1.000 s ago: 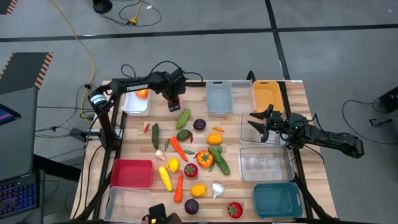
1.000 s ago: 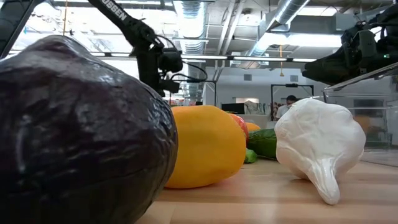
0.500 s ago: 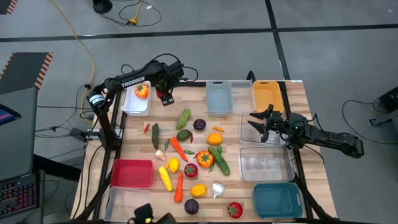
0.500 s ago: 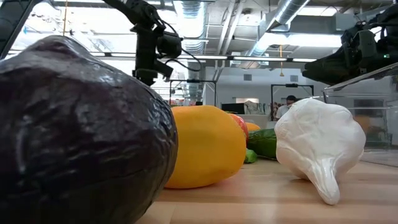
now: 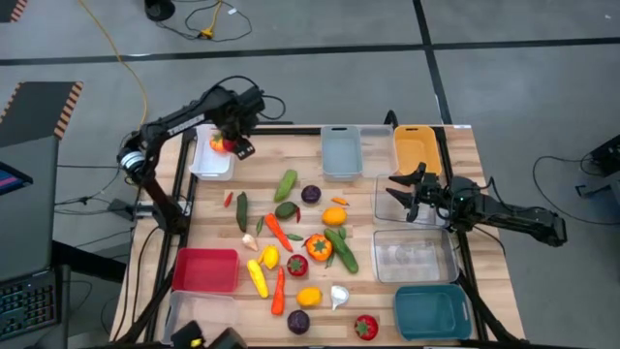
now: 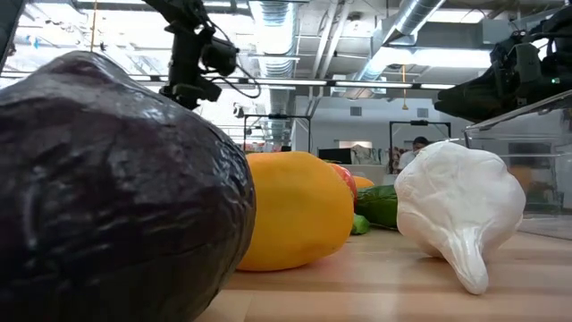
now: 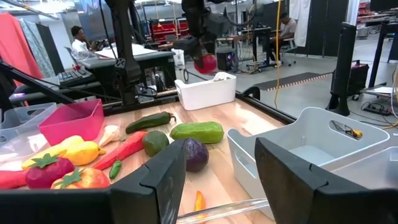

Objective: Sort produce into baskets
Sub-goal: Put the top red tomato into the white bin, then put the big green chili pepper into the red bin

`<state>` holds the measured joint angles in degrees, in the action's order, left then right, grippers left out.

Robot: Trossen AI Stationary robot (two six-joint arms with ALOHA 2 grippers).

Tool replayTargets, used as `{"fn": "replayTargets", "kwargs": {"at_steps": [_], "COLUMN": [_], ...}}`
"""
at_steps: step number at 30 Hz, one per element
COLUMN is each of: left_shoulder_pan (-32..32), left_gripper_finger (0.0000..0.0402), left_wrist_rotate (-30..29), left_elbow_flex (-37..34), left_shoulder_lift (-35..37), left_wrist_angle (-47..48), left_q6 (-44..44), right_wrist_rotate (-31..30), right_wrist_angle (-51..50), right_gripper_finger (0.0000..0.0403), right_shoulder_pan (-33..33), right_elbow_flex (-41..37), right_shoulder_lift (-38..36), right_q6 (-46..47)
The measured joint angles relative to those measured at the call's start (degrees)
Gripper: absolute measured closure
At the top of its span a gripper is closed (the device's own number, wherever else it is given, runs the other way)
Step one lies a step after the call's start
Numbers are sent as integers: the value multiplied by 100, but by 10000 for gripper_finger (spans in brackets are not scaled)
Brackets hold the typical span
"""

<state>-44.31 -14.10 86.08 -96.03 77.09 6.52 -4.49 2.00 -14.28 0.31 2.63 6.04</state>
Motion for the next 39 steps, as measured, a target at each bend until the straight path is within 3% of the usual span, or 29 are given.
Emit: {"fn": "replayTargets", "kwargs": {"at_steps": [4,10,16,27,39], "left_shoulder_pan": [-245,-491,-676,-825,-1037], "left_gripper_finger": [126,122,120,114,14], "left_wrist_rotate": [-10,215,182,315,509], "left_elbow_flex": [-701,-1890,-2590,-2740,-2677], "left_shoulder_lift": [494,1167,1299,1300,1296], "left_wrist_angle": [-115,-1397,-1787,-2009,-1894], "left_q6": [-159,-64,-34,302,502], "right_wrist_rotate": [0,0,0,0,0], "right_wrist_angle": [0,0,0,0,0], "right_gripper_finger": [184,184,184,184,184], "right_shoulder_pan": [0,0,0,0,0], "right_elbow_flex": [0,0,1,-1,0], "right_shoulder_lift": [-1,1,-1,-1,0], "right_q6": [0,0,0,0,0]}}
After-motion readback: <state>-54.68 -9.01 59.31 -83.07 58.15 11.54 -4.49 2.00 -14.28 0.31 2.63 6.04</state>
